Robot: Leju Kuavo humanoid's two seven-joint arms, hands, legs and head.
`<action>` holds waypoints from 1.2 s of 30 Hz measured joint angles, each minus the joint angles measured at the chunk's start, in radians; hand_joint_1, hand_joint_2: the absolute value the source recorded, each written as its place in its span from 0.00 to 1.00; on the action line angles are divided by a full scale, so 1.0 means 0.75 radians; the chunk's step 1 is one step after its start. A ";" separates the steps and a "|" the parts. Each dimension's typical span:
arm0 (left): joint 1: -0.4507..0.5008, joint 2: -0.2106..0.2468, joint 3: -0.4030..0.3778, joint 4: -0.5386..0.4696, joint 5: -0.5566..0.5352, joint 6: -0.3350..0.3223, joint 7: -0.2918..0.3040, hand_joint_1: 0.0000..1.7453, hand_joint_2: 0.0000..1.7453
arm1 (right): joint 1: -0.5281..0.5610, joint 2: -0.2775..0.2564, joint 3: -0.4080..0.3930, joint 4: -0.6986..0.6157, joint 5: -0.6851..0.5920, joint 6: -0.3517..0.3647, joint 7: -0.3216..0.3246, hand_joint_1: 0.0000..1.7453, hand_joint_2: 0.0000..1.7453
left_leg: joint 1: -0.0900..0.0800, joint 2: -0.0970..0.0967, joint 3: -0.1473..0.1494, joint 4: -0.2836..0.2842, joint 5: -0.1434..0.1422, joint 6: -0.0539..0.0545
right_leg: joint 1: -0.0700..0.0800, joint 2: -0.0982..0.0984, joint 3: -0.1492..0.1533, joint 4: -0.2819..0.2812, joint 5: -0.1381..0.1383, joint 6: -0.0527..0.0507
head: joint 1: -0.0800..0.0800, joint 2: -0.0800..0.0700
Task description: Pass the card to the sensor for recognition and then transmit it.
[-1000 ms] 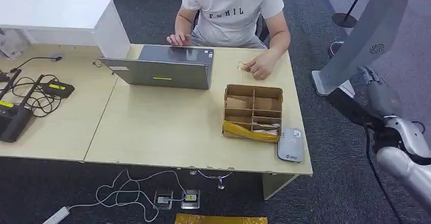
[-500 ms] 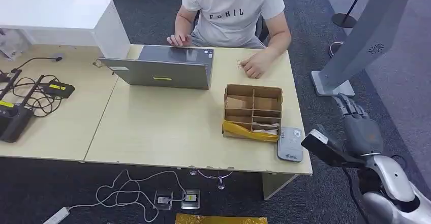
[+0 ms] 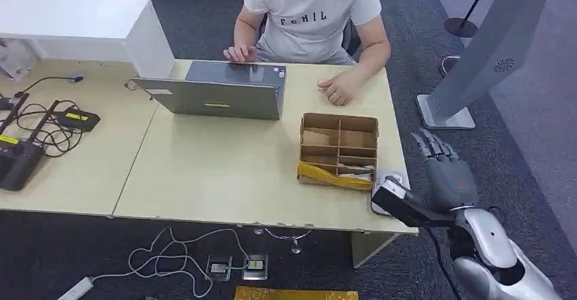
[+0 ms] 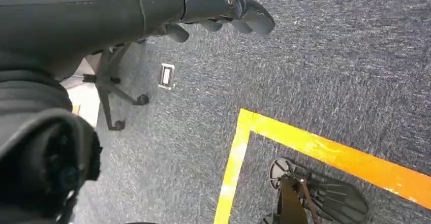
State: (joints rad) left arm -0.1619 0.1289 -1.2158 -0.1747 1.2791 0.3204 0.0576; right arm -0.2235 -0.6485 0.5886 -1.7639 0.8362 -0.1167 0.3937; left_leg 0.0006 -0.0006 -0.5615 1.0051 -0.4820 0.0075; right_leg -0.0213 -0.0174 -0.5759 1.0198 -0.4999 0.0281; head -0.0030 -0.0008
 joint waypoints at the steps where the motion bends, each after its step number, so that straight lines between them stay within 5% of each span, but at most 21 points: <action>1: 0.000 -0.001 0.001 0.000 -0.002 -0.002 -0.002 0.00 0.00 | -0.002 0.019 0.000 0.014 0.009 -0.003 -0.004 0.00 1.00 | 0.000 0.000 0.000 0.000 0.000 0.000 | 0.000 0.000 0.000 0.000 0.000 0.000 | -0.001 0.000; 23: -0.002 -0.008 0.011 0.000 -0.019 0.003 -0.008 0.00 0.00 | -0.040 0.292 -0.031 0.219 0.211 0.043 -0.055 0.00 1.00 | 0.000 0.000 0.000 0.000 0.000 -0.001 | 0.000 0.000 0.000 0.000 0.000 0.000 | -0.001 -0.001; 30: -0.002 -0.011 0.011 0.000 -0.020 0.005 -0.007 0.00 0.00 | -0.050 0.333 -0.074 0.241 0.255 0.046 -0.067 0.00 1.00 | 0.000 0.000 0.000 0.000 0.000 -0.001 | 0.000 0.000 0.000 0.000 0.000 0.000 | -0.001 -0.001; 36: -0.002 -0.014 0.011 0.000 -0.020 0.006 -0.007 0.00 0.00 | -0.072 0.353 -0.108 0.294 0.363 -0.043 -0.144 0.00 1.00 | 0.000 0.000 0.000 0.000 0.000 -0.001 | 0.000 0.000 0.000 0.000 0.000 0.000 | -0.001 -0.001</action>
State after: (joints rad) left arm -0.1632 0.1186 -1.2078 -0.1747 1.2638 0.3246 0.0523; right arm -0.2778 -0.3834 0.5074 -1.5435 1.1085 -0.1492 0.2858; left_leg 0.0005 -0.0005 -0.5615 1.0052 -0.4818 0.0071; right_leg -0.0214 -0.0175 -0.5761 1.0199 -0.4999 0.0280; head -0.0034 -0.0011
